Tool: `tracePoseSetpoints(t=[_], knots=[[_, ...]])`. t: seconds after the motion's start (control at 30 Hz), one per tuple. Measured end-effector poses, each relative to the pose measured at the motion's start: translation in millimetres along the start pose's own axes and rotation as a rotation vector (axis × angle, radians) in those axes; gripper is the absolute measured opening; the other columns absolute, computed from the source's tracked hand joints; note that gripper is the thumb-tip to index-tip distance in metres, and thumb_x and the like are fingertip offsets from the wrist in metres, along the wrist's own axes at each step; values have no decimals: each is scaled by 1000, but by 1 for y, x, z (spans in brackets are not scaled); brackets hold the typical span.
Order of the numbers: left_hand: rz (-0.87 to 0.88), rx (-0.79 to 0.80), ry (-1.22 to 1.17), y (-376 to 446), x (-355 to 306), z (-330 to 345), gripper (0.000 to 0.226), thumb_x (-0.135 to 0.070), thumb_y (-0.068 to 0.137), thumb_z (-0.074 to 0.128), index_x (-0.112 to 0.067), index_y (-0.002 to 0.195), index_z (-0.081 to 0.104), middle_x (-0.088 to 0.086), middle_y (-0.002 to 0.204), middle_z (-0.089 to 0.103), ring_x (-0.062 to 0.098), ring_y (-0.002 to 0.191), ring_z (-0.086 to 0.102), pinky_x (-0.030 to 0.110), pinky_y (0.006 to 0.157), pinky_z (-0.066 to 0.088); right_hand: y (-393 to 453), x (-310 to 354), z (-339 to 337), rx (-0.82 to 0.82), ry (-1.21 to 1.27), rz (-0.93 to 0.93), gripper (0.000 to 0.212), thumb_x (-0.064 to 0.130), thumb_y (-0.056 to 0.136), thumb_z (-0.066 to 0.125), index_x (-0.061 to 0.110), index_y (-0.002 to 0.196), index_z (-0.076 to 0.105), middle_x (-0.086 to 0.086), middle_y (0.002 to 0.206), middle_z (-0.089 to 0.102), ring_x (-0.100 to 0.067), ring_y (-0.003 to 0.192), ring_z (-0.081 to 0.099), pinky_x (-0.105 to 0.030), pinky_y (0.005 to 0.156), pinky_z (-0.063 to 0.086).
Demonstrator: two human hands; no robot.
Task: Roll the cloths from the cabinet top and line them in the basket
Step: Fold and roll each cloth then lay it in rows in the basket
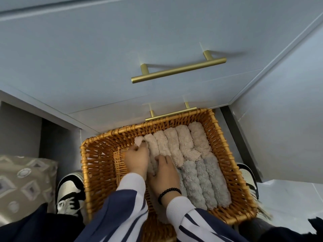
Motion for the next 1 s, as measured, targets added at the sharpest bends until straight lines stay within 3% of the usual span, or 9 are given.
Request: tracePoseSetpoints(t=[0.07, 0.13, 0.27, 0.37, 0.43, 0.53, 0.73, 0.93, 1.0], knots=[[135, 55, 42, -10, 10, -1, 16, -21, 93, 59, -14, 102, 70, -2, 91, 66, 24, 97, 60, 33, 91, 46, 1, -1, -1, -19, -11, 4, 43, 31, 85, 60, 22, 125, 45, 2, 124, 43, -20, 110, 49, -30, 83, 45], [168, 57, 139, -4, 14, -7, 34, -18, 93, 59, -6, 125, 62, 0, 112, 66, 26, 114, 58, 32, 99, 43, 3, 0, 0, -22, -19, -2, 45, 33, 85, 60, 21, 126, 45, 1, 124, 43, -21, 110, 49, -29, 82, 43], [173, 128, 271, 18, 9, -14, 10, -17, 86, 62, -12, 83, 69, 8, 83, 71, 31, 86, 66, 35, 79, 52, 6, 0, 4, 2, -36, 21, 51, 40, 82, 64, 22, 124, 43, 1, 123, 42, -21, 110, 48, -30, 80, 44], [94, 174, 224, 19, 6, -18, 22, -23, 87, 63, -17, 108, 66, -3, 94, 65, 26, 97, 62, 37, 90, 51, 8, 0, 7, 54, -18, 30, 55, 41, 80, 68, 21, 124, 42, 0, 123, 40, -21, 111, 47, -32, 82, 46], [46, 173, 216, 16, 6, -21, 47, -30, 88, 62, -15, 131, 53, 2, 112, 59, 30, 112, 56, 38, 97, 47, 7, 2, 4, 88, -2, 29, 58, 40, 79, 70, 19, 125, 42, -1, 124, 39, -23, 113, 46, -34, 87, 46], [-13, 177, 143, 8, 6, -25, 56, -32, 90, 57, -13, 141, 42, 10, 135, 52, 34, 123, 50, 42, 104, 42, 6, 3, -3, 137, 38, 57, 58, 35, 80, 70, 17, 128, 43, -3, 127, 38, -24, 115, 46, -32, 92, 44], [-47, 224, 245, -21, -22, -40, 42, -29, 97, 42, -5, 129, 53, 14, 129, 55, 34, 117, 52, 37, 100, 41, -11, 11, -38, 63, 146, 112, 41, 14, 85, 61, 16, 124, 50, -6, 130, 40, -24, 112, 51, -30, 92, 46], [48, 286, 289, -62, -60, -59, 43, -25, 99, 43, 5, 127, 55, 25, 126, 57, 38, 118, 54, 42, 101, 44, -32, 46, -95, -25, 213, 39, 28, 19, 88, 57, 18, 116, 55, -4, 132, 42, -23, 116, 49, -33, 96, 44], [75, 323, 285, -83, -73, -67, 38, -24, 99, 42, 2, 121, 59, 22, 114, 58, 35, 109, 56, 43, 98, 45, -41, 65, -117, -48, 205, -25, 24, 20, 90, 55, 20, 114, 56, -4, 128, 46, -22, 115, 49, -29, 93, 44]])
Point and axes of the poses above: each hand's wrist, its own y-axis towards the middle knuckle, its own z-axis out of the palm, x = y × z, the point moved 4 cm from there along y, towards the middle knuckle
